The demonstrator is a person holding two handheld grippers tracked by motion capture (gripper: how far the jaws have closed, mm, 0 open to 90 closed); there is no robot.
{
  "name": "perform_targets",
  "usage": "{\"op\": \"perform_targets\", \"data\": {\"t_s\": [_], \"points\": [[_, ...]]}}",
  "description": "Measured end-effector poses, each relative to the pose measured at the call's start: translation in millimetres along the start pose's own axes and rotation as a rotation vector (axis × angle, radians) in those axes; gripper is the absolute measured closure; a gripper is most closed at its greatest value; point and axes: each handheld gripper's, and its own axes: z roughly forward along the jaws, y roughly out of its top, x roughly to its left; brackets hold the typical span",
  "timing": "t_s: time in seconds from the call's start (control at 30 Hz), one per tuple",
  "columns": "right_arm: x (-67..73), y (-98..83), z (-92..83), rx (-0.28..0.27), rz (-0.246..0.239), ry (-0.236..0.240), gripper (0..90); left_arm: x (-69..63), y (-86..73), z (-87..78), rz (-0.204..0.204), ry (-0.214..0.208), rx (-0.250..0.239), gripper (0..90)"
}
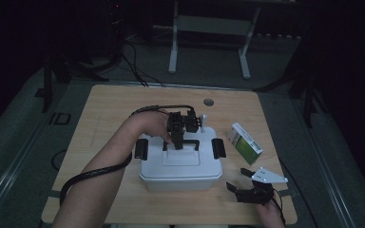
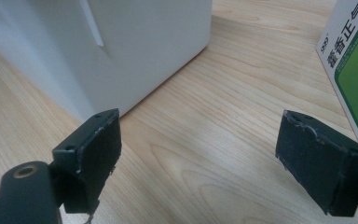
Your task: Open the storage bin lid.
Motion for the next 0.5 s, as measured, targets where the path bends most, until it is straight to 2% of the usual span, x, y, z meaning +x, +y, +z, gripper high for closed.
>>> {"op": "perform_targets", "data": {"t_s": [0.13,0.3,0.5], "points": [[-0.1,0.0,-0.2,-0.002,0.003,0.002,14.0,-0.9,0.8,-0.2,0.004,0.009,0.003,83.6],[0.1,-0.1,0.2,0.001,0.000,0.002,13.9,-0.8,-1.9,-1.2,0.010,0.011,-0.017,83.7],[-0.1,0.1,0.2,0.001,0.005,0.004,14.0,-0.1,-1.9,-2.5,-0.004,0.028,-0.035,83.7]]}}
